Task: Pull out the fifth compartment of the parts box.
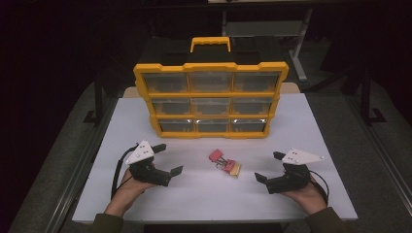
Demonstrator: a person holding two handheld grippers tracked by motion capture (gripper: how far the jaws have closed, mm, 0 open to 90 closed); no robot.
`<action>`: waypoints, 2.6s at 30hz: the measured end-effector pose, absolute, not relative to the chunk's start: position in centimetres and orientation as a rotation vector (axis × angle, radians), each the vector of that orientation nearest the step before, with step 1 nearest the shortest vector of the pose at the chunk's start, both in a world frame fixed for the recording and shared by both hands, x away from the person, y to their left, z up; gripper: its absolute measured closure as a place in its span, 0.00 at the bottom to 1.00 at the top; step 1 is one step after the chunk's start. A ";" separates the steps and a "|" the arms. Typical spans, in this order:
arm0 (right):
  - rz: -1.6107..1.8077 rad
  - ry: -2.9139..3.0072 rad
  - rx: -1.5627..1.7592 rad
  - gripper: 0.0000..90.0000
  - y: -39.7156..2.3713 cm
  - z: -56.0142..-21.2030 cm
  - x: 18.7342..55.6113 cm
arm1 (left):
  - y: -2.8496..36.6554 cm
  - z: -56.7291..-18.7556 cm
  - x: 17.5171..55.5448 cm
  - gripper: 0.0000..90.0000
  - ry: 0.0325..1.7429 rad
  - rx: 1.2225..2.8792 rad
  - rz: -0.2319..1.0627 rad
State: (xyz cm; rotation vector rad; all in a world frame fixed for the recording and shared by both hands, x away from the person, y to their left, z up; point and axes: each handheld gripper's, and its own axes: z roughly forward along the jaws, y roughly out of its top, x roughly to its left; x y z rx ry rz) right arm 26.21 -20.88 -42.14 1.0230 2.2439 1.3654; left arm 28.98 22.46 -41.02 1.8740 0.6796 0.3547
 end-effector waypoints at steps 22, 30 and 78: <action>1.368 2.245 1.022 0.00 -20.9 -42.1 26.2 | 20.8 -40.7 29.9 0.00 0.656 1.869 0.340; 1.365 2.247 1.021 0.00 -20.8 -42.2 26.2 | 20.8 -40.6 30.0 0.00 0.659 1.860 0.338; 1.375 2.248 1.022 0.00 -20.9 -42.2 26.2 | 15.7 -39.1 33.1 0.00 0.549 1.851 0.326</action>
